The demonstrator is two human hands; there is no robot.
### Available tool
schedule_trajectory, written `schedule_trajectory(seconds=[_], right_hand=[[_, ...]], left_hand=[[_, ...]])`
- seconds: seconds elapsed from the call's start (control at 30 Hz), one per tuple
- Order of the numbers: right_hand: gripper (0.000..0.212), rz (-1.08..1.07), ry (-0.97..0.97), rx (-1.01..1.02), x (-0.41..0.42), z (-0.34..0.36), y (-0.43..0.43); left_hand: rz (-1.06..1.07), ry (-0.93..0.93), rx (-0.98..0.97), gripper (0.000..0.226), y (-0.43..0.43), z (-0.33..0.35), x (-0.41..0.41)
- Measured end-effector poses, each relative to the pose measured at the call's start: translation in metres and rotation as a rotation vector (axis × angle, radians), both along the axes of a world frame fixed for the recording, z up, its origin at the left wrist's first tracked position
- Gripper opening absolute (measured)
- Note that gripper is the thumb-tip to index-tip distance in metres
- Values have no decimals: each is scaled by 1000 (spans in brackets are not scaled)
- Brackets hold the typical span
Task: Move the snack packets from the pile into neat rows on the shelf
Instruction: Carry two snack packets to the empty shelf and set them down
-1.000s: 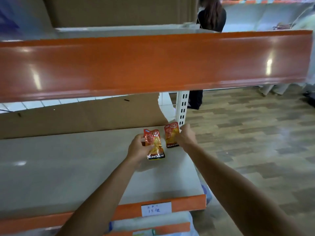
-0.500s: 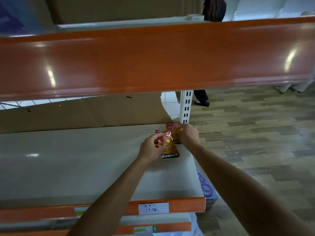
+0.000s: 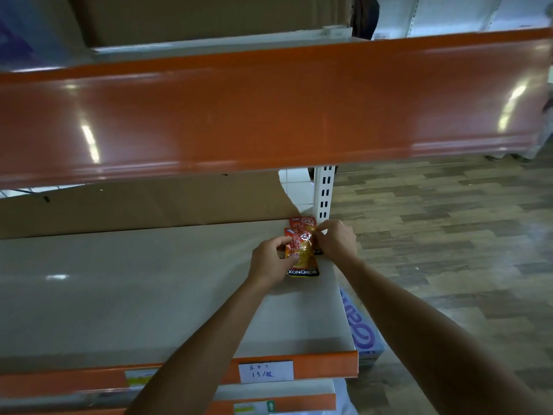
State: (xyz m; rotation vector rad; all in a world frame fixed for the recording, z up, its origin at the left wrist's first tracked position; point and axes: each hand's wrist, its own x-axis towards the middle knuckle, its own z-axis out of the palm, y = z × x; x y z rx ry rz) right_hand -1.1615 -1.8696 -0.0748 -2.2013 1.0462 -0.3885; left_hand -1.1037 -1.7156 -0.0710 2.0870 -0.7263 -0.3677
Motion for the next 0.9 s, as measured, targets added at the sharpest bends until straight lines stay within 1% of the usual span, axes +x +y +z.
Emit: schedule_trajectory(seconds=[0.17, 0.4, 0.57, 0.9], right_hand=[[18, 16, -7, 44, -3, 2, -2], [27, 15, -17, 59, -6, 0, -5], [30, 29, -11, 47, -6, 1, -4], [23, 30, -42, 42, -9, 0, -6]], left_hand=[[-1, -134, 128, 53, -15, 0, 2], [17, -203, 194, 53, -28, -3, 3], [25, -232, 217, 51, -31, -3, 4], [26, -240, 220, 51, -34, 0, 3]])
